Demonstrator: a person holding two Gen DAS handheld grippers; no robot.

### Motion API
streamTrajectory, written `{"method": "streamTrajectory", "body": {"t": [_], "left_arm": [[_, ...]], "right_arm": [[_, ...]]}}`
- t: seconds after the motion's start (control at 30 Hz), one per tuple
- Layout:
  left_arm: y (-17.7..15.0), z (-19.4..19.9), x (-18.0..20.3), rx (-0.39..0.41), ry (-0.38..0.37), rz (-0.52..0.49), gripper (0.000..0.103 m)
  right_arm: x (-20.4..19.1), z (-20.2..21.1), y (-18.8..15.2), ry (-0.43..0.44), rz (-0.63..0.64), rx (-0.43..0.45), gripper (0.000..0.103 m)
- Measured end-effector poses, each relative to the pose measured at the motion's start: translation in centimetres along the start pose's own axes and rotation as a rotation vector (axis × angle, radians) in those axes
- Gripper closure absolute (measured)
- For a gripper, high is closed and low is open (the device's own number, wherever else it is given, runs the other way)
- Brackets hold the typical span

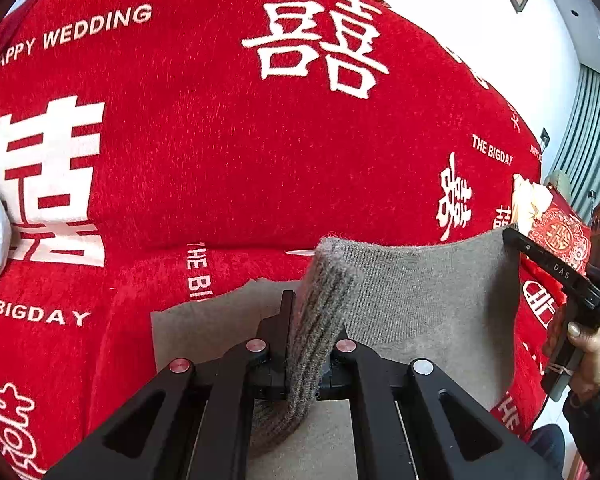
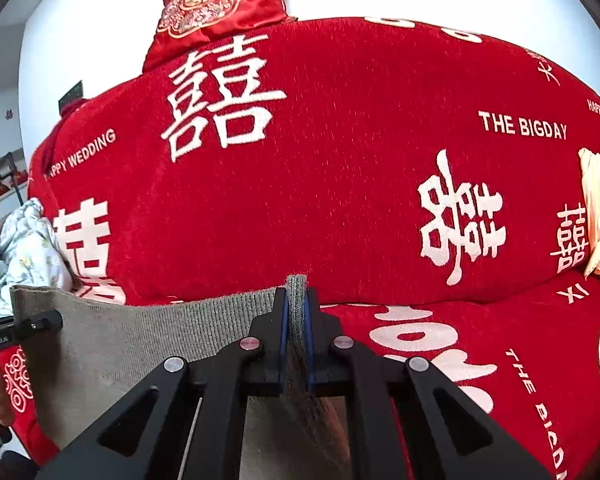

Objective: Fold small clothes

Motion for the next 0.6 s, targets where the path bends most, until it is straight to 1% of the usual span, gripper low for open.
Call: {"method": "streamTrajectory", "body": {"t": [0.17,0.33,0.47,0.6], "left_arm": [[-0.4,-2.2,-0.8,-0.029,0.007,-0.011,0.097],[-1.0,-4.7,-1.9,-0.063,0.014,0.003,0.097],[-2.7,-6.9,-2.9,-0.118,0.036,0.009,0.097],[-4.7,-9.1,-4.4,-0.182,0.053,0.037,0.096]], "right_arm": [[0.6,-2.6,-1.2,-0.020,-0.006,-0.034,0.096],[1.0,-5.3,-2.8,-0.032,-0.006,-0.076,0.096],[1.3,-7.9,-5.0,-0.039,0.003,-0.136,0.096],[1.5,-9.9,-7.3,-0.050,0.018,-0.188,0.096]]}}
Point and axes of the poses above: each gripper's, at about its wrist camera, not at the fingertips, and z roughly against the way its jaws point, x to its right, y to its top, the point moved 10 cm from there along -z, roughly the way its jaws point, and after that the axes turned 14 degrees about x, right-handed, at the moved point
